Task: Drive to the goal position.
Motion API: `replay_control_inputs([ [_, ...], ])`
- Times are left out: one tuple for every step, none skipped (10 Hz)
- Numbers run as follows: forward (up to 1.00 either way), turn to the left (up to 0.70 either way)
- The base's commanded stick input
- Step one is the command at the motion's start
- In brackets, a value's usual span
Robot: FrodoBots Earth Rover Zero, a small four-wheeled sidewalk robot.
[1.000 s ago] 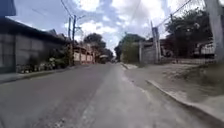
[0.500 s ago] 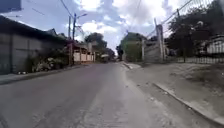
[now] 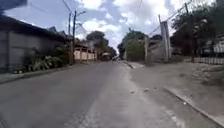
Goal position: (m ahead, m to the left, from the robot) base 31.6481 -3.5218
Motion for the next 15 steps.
replay_control_inputs([
  [1.00, -0.40],
  [1.00, -0.40],
  [1.00, -0.40],
  [1.00, -0.40],
  [1.00, -0.30],
  [1.00, 0.00],
  [1.00, 0.00],
  [1.00, 0.00],
  [1.00, 0.00],
  [1.00, 0.00],
  [1.00, 0.00],
  [1.00, 0.00],
  [1.00, 0.00],
  [1.00, 0.00],
  [1.00, 0.00],
])
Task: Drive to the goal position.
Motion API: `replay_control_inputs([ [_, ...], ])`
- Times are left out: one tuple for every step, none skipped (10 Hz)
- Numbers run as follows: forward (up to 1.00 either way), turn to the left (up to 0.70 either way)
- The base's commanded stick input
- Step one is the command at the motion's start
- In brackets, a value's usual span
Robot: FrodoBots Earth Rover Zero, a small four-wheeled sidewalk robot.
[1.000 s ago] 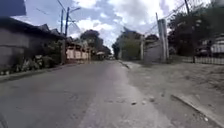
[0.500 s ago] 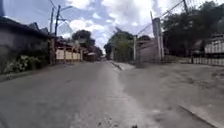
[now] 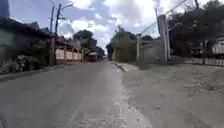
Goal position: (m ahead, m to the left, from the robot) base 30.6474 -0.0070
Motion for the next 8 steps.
replay_control_inputs([
  [1.00, 0.00],
  [1.00, 0.00],
  [1.00, 0.00],
  [1.00, 0.00],
  [1.00, 0.00],
  [1.00, 0.00],
  [1.00, 0.00],
  [1.00, 0.00],
])
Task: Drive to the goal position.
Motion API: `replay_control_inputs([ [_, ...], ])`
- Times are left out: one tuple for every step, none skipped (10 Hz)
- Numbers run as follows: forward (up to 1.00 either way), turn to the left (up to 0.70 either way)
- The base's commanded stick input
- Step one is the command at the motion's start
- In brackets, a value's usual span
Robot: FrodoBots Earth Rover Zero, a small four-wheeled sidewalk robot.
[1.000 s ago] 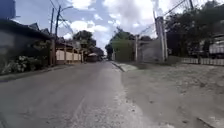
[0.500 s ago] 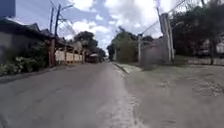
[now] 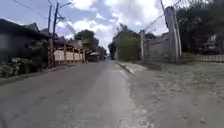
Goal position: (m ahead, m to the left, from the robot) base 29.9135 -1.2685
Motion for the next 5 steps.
replay_control_inputs([
  [1.00, 0.00],
  [1.00, 0.00],
  [1.00, 0.00],
  [1.00, 0.00],
  [1.00, 0.00],
])
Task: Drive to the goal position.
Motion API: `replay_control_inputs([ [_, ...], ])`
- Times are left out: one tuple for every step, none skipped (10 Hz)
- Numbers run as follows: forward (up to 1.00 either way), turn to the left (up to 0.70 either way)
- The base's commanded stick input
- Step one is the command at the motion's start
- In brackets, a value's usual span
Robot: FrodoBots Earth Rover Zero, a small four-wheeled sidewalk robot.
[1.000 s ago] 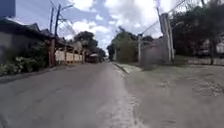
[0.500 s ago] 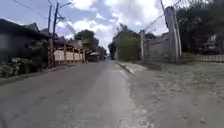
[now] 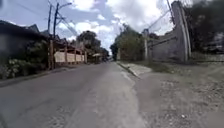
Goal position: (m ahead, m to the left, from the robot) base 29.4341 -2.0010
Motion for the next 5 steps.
replay_control_inputs([
  [1.00, 0.00],
  [1.00, 0.00],
  [1.00, 0.00],
  [1.00, 0.00],
  [1.00, 0.00],
])
